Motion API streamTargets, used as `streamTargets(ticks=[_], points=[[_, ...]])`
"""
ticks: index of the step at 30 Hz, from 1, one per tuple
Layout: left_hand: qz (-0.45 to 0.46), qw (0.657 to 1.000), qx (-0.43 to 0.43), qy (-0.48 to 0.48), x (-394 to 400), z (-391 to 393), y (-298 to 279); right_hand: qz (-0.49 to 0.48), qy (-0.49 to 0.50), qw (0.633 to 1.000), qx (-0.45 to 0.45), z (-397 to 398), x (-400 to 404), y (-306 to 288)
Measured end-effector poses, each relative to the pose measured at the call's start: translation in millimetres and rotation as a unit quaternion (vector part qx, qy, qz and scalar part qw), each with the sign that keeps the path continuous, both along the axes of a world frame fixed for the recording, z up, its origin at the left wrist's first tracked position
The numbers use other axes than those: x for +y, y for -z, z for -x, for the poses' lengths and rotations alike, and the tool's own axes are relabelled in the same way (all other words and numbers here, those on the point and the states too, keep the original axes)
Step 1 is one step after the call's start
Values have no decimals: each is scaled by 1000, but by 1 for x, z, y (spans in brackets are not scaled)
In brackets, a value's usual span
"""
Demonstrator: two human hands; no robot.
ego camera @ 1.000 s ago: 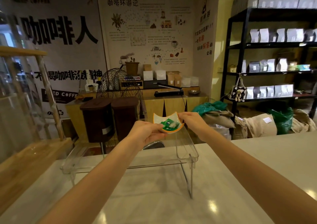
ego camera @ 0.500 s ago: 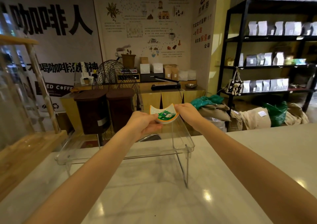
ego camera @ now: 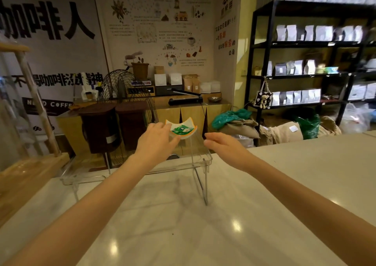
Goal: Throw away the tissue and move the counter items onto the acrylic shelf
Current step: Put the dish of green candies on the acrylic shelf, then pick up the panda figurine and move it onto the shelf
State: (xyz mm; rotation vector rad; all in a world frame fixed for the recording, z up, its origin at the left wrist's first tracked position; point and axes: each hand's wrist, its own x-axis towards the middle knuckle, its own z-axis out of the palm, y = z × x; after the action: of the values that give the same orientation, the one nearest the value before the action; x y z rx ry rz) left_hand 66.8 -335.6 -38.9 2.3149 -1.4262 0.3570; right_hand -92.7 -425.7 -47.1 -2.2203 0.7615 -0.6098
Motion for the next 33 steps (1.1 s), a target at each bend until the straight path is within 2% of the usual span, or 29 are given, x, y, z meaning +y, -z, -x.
streamTargets(ticks=[6, 11, 15, 20, 23, 28, 33], points=[[-30, 996, -75, 46, 30, 23, 15, 117, -42, 988, 91, 80, 39, 28], [-37, 987, -53, 147, 74, 62, 41, 95, -107, 980, 139, 133, 69, 50], [-94, 975, -24, 199, 111, 94, 65, 58, -146, 973, 171, 158, 87, 67], [-143, 955, 50, 256, 147, 125, 89, 42, -158, 974, 158, 175, 101, 80], [-154, 949, 66, 266, 159, 140, 107, 45, -157, 976, 146, 177, 107, 83], [-95, 957, 58, 266, 167, 153, 128, 86, -156, 975, 135, 178, 114, 87], [-82, 959, 75, 261, 167, 153, 134, 70, -143, 981, 113, 176, 117, 90]])
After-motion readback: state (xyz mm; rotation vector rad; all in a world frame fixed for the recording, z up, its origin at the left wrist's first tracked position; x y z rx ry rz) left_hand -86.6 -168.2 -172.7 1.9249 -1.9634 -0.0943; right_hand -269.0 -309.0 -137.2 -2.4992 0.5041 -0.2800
